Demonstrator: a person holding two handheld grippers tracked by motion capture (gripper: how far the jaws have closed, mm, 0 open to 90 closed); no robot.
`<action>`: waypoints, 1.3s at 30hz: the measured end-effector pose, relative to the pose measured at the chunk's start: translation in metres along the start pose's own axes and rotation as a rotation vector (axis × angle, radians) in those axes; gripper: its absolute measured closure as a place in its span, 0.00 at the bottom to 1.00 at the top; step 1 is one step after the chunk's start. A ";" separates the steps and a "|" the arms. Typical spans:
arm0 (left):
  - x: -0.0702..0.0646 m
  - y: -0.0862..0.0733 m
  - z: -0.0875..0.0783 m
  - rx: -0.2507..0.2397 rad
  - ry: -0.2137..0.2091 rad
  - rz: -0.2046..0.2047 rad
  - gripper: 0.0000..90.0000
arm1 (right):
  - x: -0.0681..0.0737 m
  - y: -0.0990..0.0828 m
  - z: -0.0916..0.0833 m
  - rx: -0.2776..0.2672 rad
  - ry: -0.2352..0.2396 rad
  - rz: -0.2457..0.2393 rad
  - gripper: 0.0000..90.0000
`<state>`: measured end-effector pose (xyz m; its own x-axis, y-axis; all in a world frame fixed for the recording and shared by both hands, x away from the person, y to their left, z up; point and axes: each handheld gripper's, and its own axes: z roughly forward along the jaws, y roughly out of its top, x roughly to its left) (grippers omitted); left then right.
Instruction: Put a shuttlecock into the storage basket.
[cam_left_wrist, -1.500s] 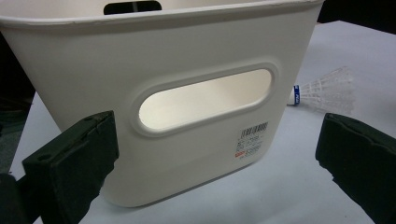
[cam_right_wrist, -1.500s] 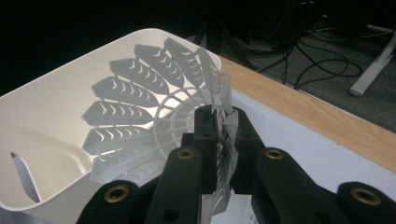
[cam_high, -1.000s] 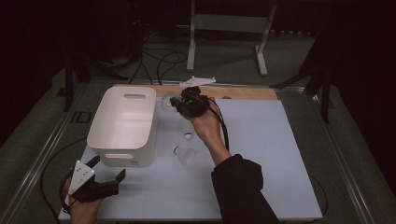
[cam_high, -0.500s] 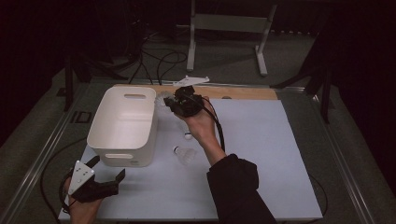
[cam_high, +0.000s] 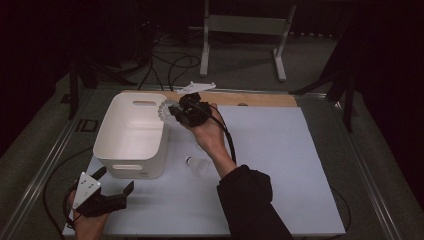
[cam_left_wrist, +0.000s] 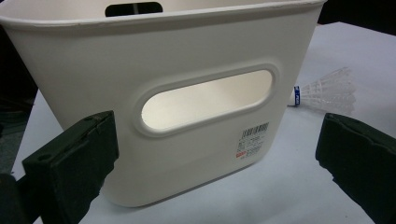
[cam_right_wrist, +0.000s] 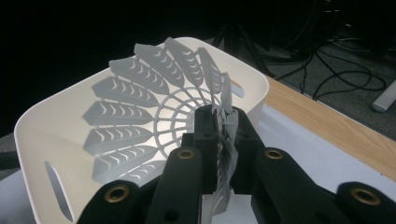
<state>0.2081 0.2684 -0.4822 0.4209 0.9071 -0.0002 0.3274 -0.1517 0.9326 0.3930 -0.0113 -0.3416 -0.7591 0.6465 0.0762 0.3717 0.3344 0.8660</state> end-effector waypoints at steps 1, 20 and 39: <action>0.000 0.000 0.000 -0.001 0.000 -0.001 0.00 | 0.001 0.000 0.001 0.005 0.000 -0.003 0.94; -0.001 0.000 0.000 -0.001 0.002 0.002 0.00 | 0.022 0.007 0.014 0.023 0.029 -0.041 0.94; -0.001 0.000 -0.001 -0.010 0.006 -0.001 0.00 | 0.025 0.010 0.019 0.037 0.066 -0.039 0.15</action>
<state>0.2072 0.2674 -0.4817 0.4153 0.9097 0.0007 0.3195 -0.1465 0.9362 0.3879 0.0209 -0.3404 -0.8067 0.5861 0.0763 0.3599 0.3847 0.8500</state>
